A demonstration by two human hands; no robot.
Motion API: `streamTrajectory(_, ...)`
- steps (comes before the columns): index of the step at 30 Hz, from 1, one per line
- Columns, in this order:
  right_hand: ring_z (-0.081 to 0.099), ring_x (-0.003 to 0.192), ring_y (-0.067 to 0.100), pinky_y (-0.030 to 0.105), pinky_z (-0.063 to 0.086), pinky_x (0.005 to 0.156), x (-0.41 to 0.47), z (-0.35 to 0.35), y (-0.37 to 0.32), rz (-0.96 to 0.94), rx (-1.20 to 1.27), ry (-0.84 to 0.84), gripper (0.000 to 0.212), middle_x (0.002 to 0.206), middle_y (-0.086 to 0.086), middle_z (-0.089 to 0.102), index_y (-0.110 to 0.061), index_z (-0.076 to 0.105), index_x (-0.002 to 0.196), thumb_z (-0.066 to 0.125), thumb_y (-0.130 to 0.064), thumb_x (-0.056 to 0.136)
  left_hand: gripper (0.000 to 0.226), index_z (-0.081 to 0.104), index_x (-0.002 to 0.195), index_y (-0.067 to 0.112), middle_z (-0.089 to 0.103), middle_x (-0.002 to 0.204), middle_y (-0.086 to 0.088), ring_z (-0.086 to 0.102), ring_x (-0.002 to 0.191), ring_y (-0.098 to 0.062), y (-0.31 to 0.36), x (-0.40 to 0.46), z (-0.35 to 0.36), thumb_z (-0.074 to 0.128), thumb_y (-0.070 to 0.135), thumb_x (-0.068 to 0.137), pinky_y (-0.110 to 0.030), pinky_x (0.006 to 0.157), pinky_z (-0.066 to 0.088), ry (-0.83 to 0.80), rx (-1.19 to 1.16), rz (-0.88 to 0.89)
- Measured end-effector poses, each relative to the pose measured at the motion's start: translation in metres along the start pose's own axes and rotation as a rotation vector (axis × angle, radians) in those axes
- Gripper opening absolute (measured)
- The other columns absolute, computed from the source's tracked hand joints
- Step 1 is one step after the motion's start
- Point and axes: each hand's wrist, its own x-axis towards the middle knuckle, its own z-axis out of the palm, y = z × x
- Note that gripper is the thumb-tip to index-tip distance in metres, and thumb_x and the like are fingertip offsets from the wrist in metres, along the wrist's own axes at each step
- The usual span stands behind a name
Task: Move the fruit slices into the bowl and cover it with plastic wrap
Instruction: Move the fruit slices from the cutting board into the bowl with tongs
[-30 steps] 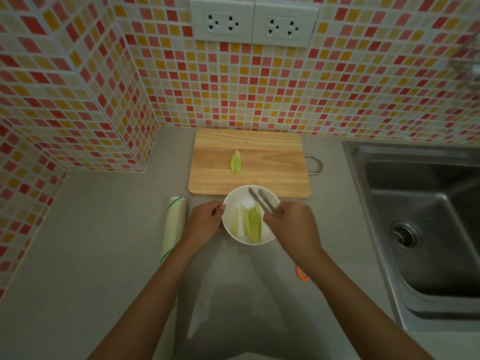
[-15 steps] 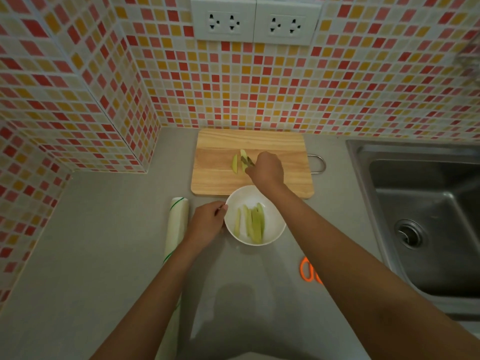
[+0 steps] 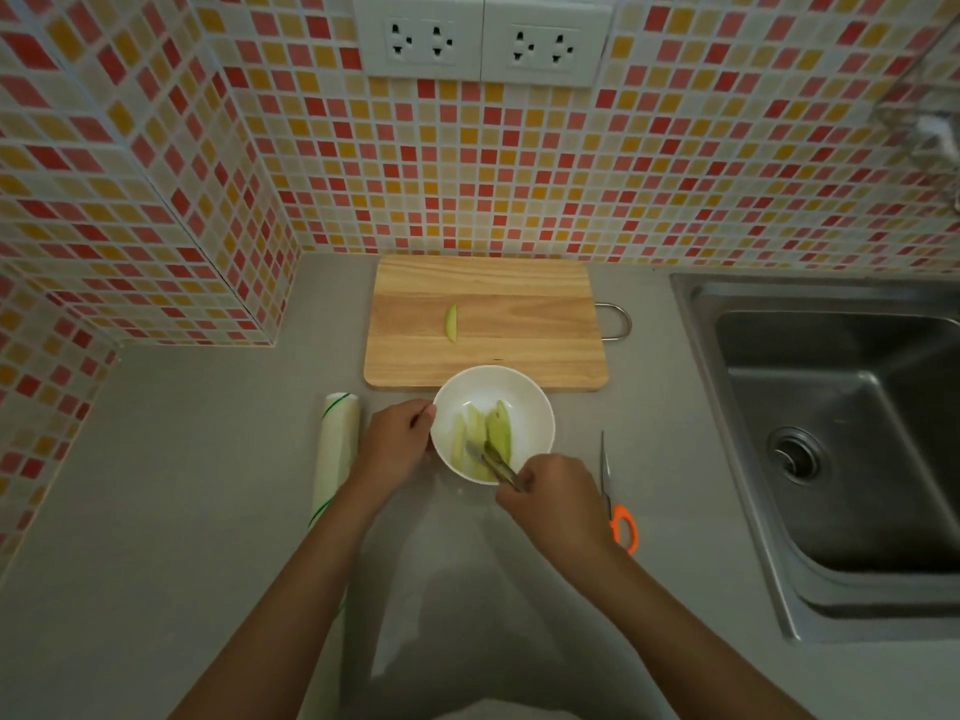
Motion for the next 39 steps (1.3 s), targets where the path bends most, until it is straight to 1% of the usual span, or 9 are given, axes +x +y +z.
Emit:
streamTrajectory(7,0.037,0.042,0.011,0.023,0.018,0.041,0.068,-0.025,-0.038,-0.053,0.117,0.213,0.04,0.045,-0.005,0.038,-0.018,0.038,0.047,0.066,-0.025,0.074,0.03,0.068,0.093,0.001,0.069,0.085,-0.02,0.064,0.084,-0.039,-0.001,0.0,0.001,0.042,0.014,0.098,-0.048,0.084,0.053,0.006,-0.02,-0.011)
streamTrajectory(11,0.048,0.057,0.022,0.024,0.024,0.042,0.132,-0.016,-0.062,-0.098,-0.012,0.176,0.036,0.055,-0.003,0.044,-0.015,0.039,0.053,0.063,-0.019,0.079,0.03,0.063,0.078,0.009,0.062,0.069,-0.009,0.058,0.069,-0.028,-0.002,-0.001,0.0,0.041,0.014,0.099,-0.043,0.08,0.051,-0.003,-0.03,-0.018)
streamTrajectory(17,0.052,0.063,0.027,0.027,0.033,0.051,0.167,0.003,-0.072,-0.14,-0.117,0.162,0.032,0.075,0.011,0.064,-0.013,0.039,0.054,0.056,-0.003,0.08,0.032,0.064,0.078,0.007,0.06,0.062,-0.005,0.057,0.065,-0.024,-0.002,-0.001,0.0,0.041,0.015,0.1,-0.042,0.077,0.05,-0.013,-0.022,-0.003)
streamTrajectory(21,0.041,0.051,0.021,0.026,0.02,0.041,0.151,-0.008,-0.063,-0.126,-0.015,0.167,0.04,0.051,0.0,0.038,-0.015,0.034,0.05,0.059,-0.007,0.08,0.032,0.066,0.083,0.001,0.064,0.067,-0.016,0.059,0.064,-0.027,-0.004,-0.001,0.0,0.042,0.015,0.099,-0.044,0.078,0.051,-0.003,-0.052,-0.005)
streamTrajectory(26,0.038,0.043,0.015,0.027,0.025,0.044,0.081,-0.031,-0.035,-0.097,0.209,0.202,0.032,0.045,0.009,0.045,-0.006,0.047,0.048,0.063,-0.015,0.074,0.032,0.066,0.084,-0.001,0.067,0.071,-0.022,0.06,0.064,-0.029,-0.004,0.0,0.001,0.042,0.014,0.099,-0.044,0.077,0.051,0.006,-0.054,-0.006)
streamTrajectory(28,0.046,0.047,0.021,0.03,0.033,0.048,0.048,-0.031,-0.019,-0.076,0.223,0.175,0.027,0.054,0.019,0.059,0.001,0.059,0.057,0.064,-0.018,0.074,0.032,0.067,0.085,-0.001,0.067,0.072,-0.02,0.061,0.067,-0.03,-0.004,0.0,0.001,0.042,0.014,0.099,-0.044,0.078,0.051,0.003,-0.048,-0.011)
streamTrajectory(31,0.047,0.051,0.02,0.031,0.032,0.049,0.012,-0.023,-0.002,-0.03,0.166,0.13,0.027,0.057,0.019,0.057,0.0,0.06,0.06,0.064,-0.02,0.077,0.032,0.065,0.084,-0.003,0.067,0.075,-0.021,0.061,0.07,-0.031,-0.003,0.001,0.002,0.042,0.013,0.098,-0.045,0.079,0.051,0.005,-0.044,-0.02)
streamTrajectory(35,0.064,0.079,0.029,0.032,0.043,0.063,-0.004,-0.006,0.004,-0.023,-0.154,0.024,0.028,0.081,0.013,0.069,-0.006,0.066,0.082,0.056,-0.031,0.085,0.03,0.063,0.078,0.008,0.061,0.067,-0.007,0.059,0.068,-0.027,-0.005,0.001,0.002,0.042,0.014,0.098,-0.043,0.078,0.051,0.012,-0.017,-0.005)
streamTrajectory(39,0.066,0.082,0.028,0.031,0.045,0.064,0.002,-0.013,0.005,-0.034,-0.255,0.15,0.033,0.085,0.006,0.071,-0.015,0.068,0.089,0.052,-0.043,0.086,0.031,0.067,0.084,0.004,0.067,0.073,-0.016,0.063,0.071,-0.034,-0.006,0.002,0.002,0.042,0.015,0.099,-0.046,0.08,0.054,0.006,-0.041,-0.021)
